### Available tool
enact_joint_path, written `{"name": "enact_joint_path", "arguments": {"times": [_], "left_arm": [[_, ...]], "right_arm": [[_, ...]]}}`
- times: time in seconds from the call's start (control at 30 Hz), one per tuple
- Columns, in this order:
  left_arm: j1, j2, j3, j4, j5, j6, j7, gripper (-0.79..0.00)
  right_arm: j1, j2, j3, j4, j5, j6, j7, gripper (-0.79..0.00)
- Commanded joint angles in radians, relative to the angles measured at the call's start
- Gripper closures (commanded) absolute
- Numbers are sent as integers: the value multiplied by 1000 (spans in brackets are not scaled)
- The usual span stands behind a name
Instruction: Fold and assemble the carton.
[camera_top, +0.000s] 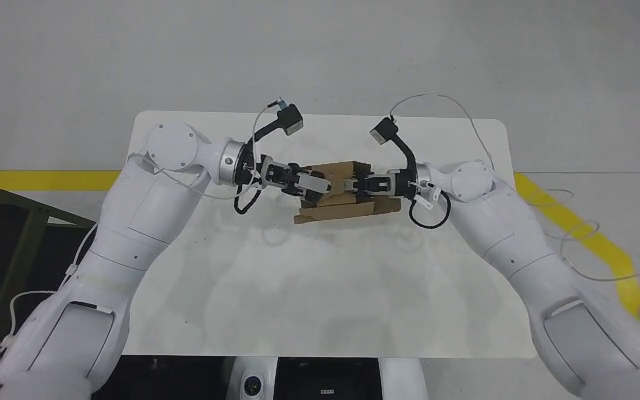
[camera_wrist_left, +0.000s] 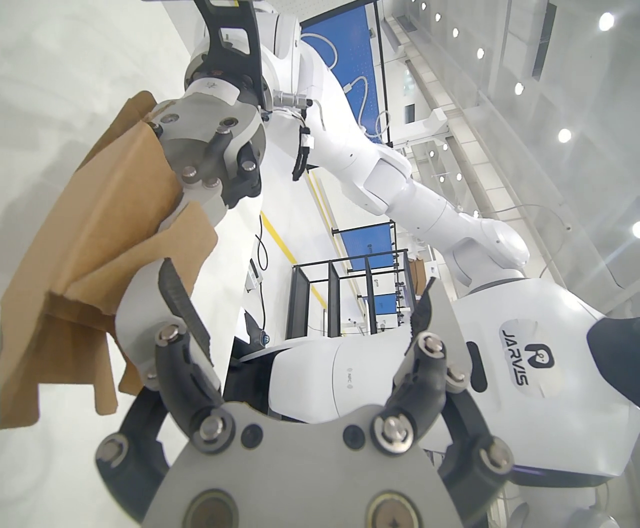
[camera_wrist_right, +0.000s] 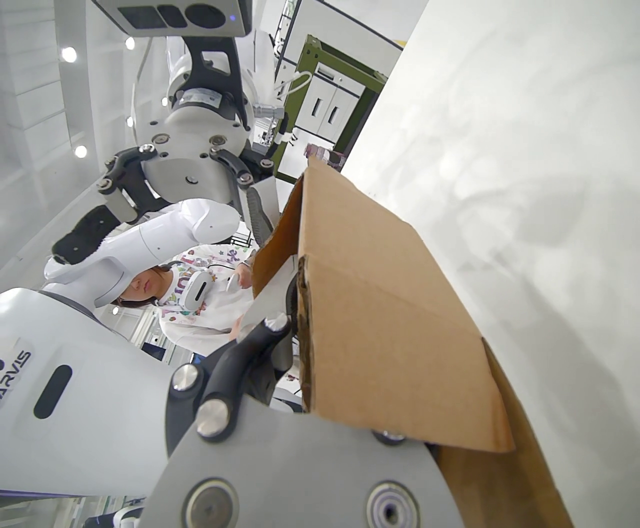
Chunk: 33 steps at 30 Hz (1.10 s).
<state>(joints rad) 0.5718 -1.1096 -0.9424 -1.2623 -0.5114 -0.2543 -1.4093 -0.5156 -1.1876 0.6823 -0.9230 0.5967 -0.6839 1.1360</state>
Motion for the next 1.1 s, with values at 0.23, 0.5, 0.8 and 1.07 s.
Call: {"name": "enact_joint_path", "arguments": {"times": [0.23,0.5,0.8,1.07], "left_arm": [[31,9,-24,8,23,3,12,-785],[32,17,-45,47,60,4,31,-785],[27,20,-60,46,54,5,30,-785],[32,15,-48,42,37,8,19,-785]], "right_arm": [[-40,27,64,-12,-18,4,4,0],[-80,30,74,-78,-19,21,21,0],[-94,20,52,-129,-26,41,41,0],[-91,11,43,-126,-26,44,45,0]]}}
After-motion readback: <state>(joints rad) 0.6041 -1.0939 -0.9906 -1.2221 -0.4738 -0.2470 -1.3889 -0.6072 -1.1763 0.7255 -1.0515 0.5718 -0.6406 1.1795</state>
